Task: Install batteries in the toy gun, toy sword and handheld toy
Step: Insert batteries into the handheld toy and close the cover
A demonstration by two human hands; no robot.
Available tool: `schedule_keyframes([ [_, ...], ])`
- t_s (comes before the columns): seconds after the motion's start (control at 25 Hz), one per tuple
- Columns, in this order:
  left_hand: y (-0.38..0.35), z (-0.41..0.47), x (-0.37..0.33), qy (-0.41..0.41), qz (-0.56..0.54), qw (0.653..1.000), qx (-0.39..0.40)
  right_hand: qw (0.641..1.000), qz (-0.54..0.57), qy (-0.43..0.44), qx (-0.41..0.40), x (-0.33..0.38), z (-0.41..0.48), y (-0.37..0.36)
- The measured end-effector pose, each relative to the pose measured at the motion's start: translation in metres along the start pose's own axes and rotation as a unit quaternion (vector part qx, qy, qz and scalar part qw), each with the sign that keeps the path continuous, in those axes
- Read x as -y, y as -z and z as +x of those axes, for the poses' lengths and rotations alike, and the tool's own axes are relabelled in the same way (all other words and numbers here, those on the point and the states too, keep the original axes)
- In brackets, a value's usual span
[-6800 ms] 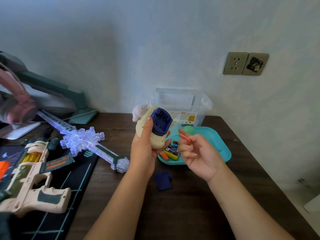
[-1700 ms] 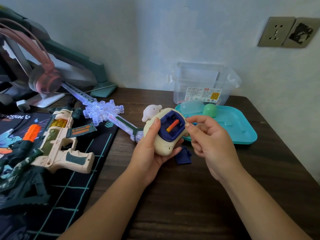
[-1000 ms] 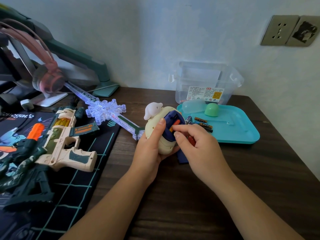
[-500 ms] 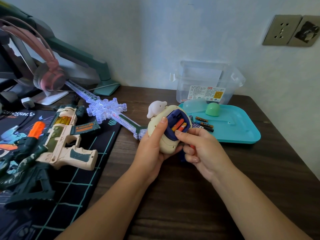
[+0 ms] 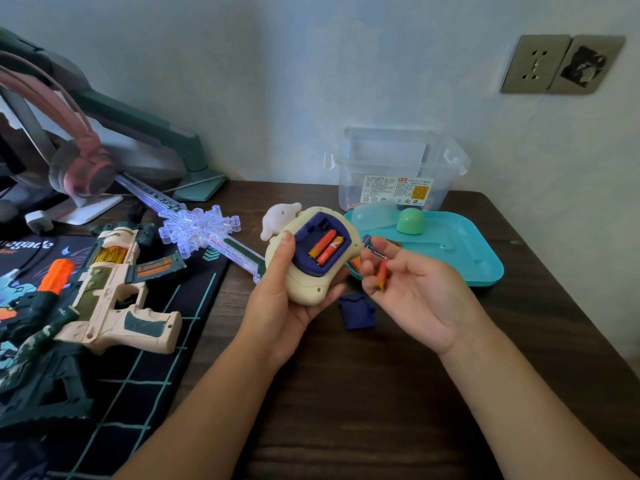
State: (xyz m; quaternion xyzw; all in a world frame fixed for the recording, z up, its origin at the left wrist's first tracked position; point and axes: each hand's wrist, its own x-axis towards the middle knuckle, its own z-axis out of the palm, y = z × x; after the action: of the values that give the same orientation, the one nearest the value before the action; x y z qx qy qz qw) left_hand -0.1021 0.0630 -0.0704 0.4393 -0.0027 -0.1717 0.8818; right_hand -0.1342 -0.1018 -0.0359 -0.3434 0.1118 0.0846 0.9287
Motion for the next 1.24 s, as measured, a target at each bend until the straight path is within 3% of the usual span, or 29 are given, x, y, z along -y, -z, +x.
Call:
schedule_keyframes([
  [0.16,0.002,0.001,-0.003,-0.001,-0.016,1.0,0.002,0.997,0.047,0.016,0.064,0.001,-0.004,-0.003],
  [0.44,0.001,0.0,0.001,0.015,-0.005,1.0,0.007,0.992,0.102,0.01,0.068,-0.001,-0.007,-0.005],
  [0.56,0.001,0.0,0.002,0.019,-0.003,1.0,0.006,0.997,0.047,0.053,0.023,-0.002,-0.007,-0.008],
  [0.68,0.0,0.0,0.002,0.021,0.004,1.0,0.006,0.982,-0.09,0.157,-0.051,-0.005,-0.007,-0.01],
  [0.76,0.0,0.0,0.003,0.026,0.008,1.0,0.007,0.936,-0.227,0.243,-0.113,-0.007,-0.007,-0.01],
  [0.84,0.0,-0.001,0.004,0.029,0.01,1.0,0.007,0.868,-0.346,0.321,-0.157,-0.008,-0.009,-0.009],
  [0.92,-0.001,-0.001,0.006,0.029,0.017,0.999,0.009,0.814,-0.418,0.377,-0.142,-0.01,-0.013,-0.01],
  [1.08,-0.002,0.0,0.009,0.009,0.041,0.999,0.009,0.745,-0.521,0.409,-0.072,-0.029,-0.01,-0.013],
  [1.24,-0.001,0.0,0.01,-0.003,0.049,0.999,0.014,0.622,-0.622,0.469,-0.073,-0.042,0.003,-0.008],
])
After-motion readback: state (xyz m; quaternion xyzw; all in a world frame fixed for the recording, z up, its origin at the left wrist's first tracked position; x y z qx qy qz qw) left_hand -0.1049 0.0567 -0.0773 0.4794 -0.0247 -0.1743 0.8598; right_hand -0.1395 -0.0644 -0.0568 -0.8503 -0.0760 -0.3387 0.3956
